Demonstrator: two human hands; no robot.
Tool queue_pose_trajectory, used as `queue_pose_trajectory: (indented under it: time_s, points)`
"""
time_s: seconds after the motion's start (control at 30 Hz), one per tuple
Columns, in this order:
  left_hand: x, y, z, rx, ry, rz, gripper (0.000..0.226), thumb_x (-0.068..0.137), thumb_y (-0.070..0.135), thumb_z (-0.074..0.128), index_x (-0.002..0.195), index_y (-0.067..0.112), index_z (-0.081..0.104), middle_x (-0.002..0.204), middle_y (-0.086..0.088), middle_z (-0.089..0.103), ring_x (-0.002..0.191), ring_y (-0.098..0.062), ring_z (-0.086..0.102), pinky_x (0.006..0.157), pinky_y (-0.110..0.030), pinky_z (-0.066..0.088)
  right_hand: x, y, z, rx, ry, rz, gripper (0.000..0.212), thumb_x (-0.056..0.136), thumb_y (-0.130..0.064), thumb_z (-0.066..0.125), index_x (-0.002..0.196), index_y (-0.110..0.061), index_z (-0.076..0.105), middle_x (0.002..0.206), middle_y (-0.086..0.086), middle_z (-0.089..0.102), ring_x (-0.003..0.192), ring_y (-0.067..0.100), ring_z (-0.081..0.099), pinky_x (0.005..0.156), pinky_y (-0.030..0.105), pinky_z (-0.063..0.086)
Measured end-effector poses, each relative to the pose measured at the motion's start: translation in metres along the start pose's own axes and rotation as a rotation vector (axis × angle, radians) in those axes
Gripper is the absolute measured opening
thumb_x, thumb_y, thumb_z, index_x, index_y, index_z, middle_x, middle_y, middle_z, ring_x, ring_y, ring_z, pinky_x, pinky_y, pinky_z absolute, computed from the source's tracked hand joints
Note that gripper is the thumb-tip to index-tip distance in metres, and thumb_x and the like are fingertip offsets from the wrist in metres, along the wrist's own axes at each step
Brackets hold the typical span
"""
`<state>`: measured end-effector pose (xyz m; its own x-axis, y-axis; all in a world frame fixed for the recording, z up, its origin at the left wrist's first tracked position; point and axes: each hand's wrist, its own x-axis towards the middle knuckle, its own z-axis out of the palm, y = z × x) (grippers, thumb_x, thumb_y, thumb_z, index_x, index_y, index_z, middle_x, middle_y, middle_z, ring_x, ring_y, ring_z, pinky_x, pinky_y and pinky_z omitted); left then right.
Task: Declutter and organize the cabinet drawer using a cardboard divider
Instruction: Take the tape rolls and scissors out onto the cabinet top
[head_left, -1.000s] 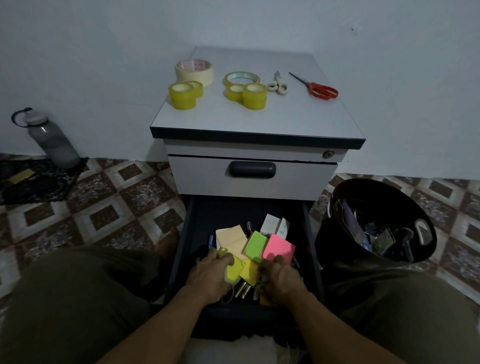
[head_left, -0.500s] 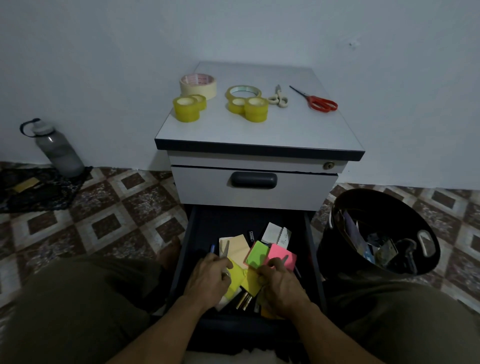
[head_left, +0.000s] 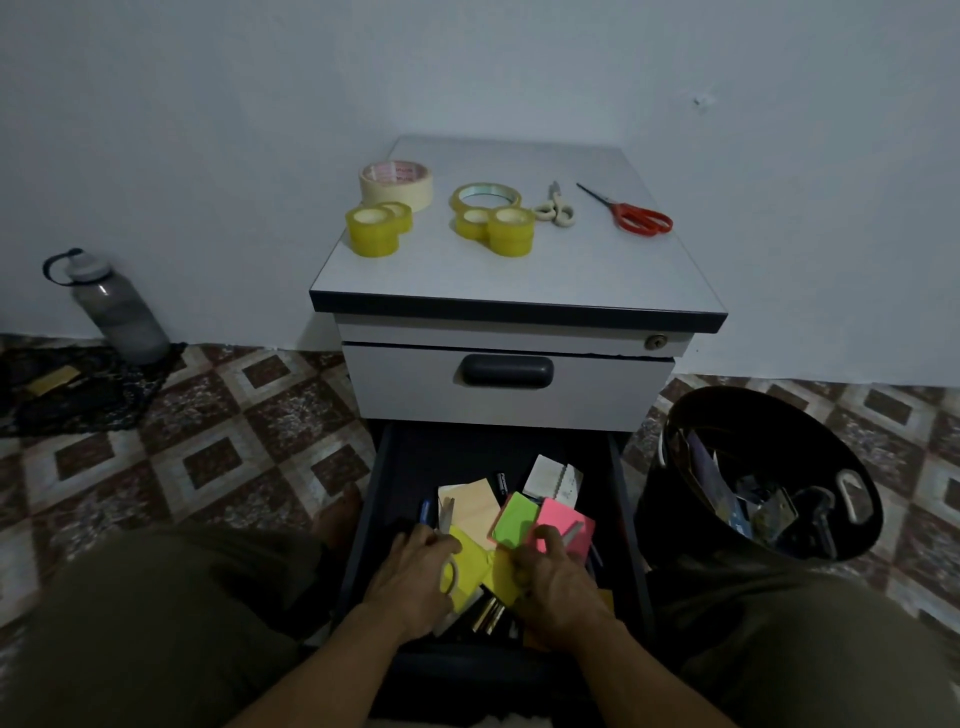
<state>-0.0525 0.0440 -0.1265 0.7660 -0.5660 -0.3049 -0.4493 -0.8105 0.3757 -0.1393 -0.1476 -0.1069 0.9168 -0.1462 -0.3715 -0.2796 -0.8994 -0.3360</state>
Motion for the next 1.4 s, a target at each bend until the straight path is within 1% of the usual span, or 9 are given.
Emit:
queue_pose_trajectory:
  time_s: [0.17,0.3,0.43,0.53,0.63,0.8,0.97,1.17,1.4]
  points:
    - [0.002,-0.003,0.003,-0.056,0.024,0.011,0.066,0.082,0.024,0.074,0.142,0.029,0.048,0.138,0.003,0.039,0.127,-0.023,0.038,0.103,-0.033,0.041,-0.002,-0.003,0.001,0.018,0.038,-0.010,0.037,0.096,-0.021,0.058,0.132,-0.017,0.053,0.156,0.009,0.013,0.129,0.031,0.042,0.108,0.039,0.045]
    - [0.001,-0.005,0.004,-0.149,0.045,0.025,0.063,0.078,0.026,0.076,0.137,0.028,0.054,0.133,0.004,0.043,0.124,-0.020,0.041,0.103,-0.030,0.040,-0.003,-0.001,0.004,0.055,0.092,-0.032,0.037,0.094,-0.017,0.058,0.131,-0.016,0.054,0.154,0.008,0.020,0.126,0.029,0.045,0.105,0.036,0.046]
    - [-0.002,-0.002,0.002,-0.222,0.096,0.050,0.059,0.072,0.029,0.076,0.129,0.034,0.059,0.123,0.009,0.046,0.115,-0.016,0.047,0.099,-0.032,0.044,-0.002,0.000,0.000,0.159,0.159,-0.032,0.038,0.084,-0.023,0.066,0.121,-0.017,0.060,0.132,0.003,0.040,0.115,0.026,0.052,0.093,0.032,0.051]
    - [-0.003,0.002,-0.004,-0.299,0.123,0.040,0.056,0.071,0.029,0.078,0.123,0.034,0.061,0.115,0.010,0.046,0.108,-0.014,0.050,0.095,-0.030,0.046,-0.004,-0.003,-0.008,0.273,0.191,-0.034,0.029,0.077,-0.013,0.067,0.105,-0.019,0.066,0.112,-0.002,0.050,0.098,0.015,0.055,0.073,0.009,0.044]
    - [-0.005,0.004,-0.011,-0.355,0.129,0.034,0.052,0.070,0.029,0.078,0.119,0.037,0.061,0.112,0.010,0.045,0.108,-0.014,0.050,0.094,-0.031,0.047,-0.006,-0.006,-0.015,0.350,0.218,-0.038,0.027,0.075,-0.006,0.069,0.089,-0.027,0.059,0.101,-0.008,0.050,0.090,0.009,0.053,0.065,0.003,0.039]
    - [-0.012,0.011,-0.028,-0.395,0.142,0.046,0.046,0.069,0.030,0.078,0.106,0.045,0.056,0.108,0.010,0.042,0.107,-0.015,0.047,0.092,-0.029,0.046,-0.011,-0.013,-0.023,0.355,0.243,-0.094,0.027,0.076,-0.014,0.073,0.100,-0.023,0.067,0.102,-0.006,0.049,0.093,0.012,0.054,0.072,0.006,0.042]
    - [-0.022,0.027,-0.068,-0.408,0.176,0.051,0.044,0.071,0.033,0.080,0.106,0.044,0.057,0.107,0.010,0.042,0.105,-0.011,0.048,0.085,-0.024,0.046,-0.011,-0.026,-0.056,0.314,0.309,-0.156,0.034,0.077,-0.025,0.072,0.110,-0.021,0.070,0.108,-0.002,0.048,0.098,0.017,0.053,0.084,0.025,0.047]
    - [-0.042,0.049,-0.132,-0.323,0.265,0.110,0.044,0.070,0.038,0.081,0.107,0.043,0.058,0.105,0.013,0.043,0.096,-0.005,0.048,0.069,-0.015,0.038,-0.038,-0.037,-0.110,0.355,0.477,-0.251,0.022,0.065,-0.038,0.061,0.087,-0.035,0.062,0.099,-0.010,0.047,0.090,0.013,0.052,0.077,0.030,0.048]
    - [-0.082,0.080,-0.201,-0.290,0.284,0.225,0.045,0.069,0.045,0.083,0.107,0.047,0.060,0.101,0.016,0.047,0.087,0.001,0.052,0.065,-0.012,0.039,-0.087,-0.049,-0.162,0.379,0.601,-0.358,0.023,0.070,-0.039,0.061,0.092,-0.032,0.063,0.101,-0.016,0.045,0.090,0.003,0.051,0.076,0.020,0.046]
